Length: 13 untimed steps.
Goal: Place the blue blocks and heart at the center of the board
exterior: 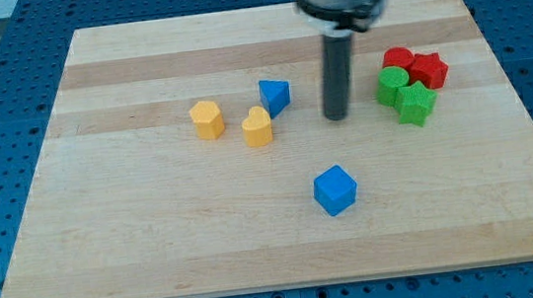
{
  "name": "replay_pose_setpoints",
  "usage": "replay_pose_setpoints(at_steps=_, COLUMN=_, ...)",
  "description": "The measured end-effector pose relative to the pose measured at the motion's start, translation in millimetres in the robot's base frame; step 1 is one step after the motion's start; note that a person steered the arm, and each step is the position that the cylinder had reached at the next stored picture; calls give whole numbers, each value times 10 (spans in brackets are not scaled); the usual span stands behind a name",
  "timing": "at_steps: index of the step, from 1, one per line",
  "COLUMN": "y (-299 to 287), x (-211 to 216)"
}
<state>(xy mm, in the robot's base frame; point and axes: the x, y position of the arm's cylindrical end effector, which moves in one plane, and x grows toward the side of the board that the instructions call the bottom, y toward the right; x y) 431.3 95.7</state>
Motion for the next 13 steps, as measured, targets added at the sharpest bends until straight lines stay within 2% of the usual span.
replay_pose_setpoints(at_steps=1, y=398, x=602)
replay_pose_setpoints(at_steps=2, y=313, x=1126)
replay_pose_setpoints(at_steps=3, y=243, x=1146)
replay_pose_setpoints(at_steps=5, y=-402, x=1075)
replay_pose_setpoints(at_steps=7, y=-554, x=962)
replay_pose_setpoints(at_steps=9, y=-512, x=1361)
replay_pose_setpoints(at_steps=10, y=-616, x=1385)
replay_pose_setpoints(at_steps=11, y=-838, x=1272)
replay_pose_setpoints(at_steps=13, y=-876, x=-255)
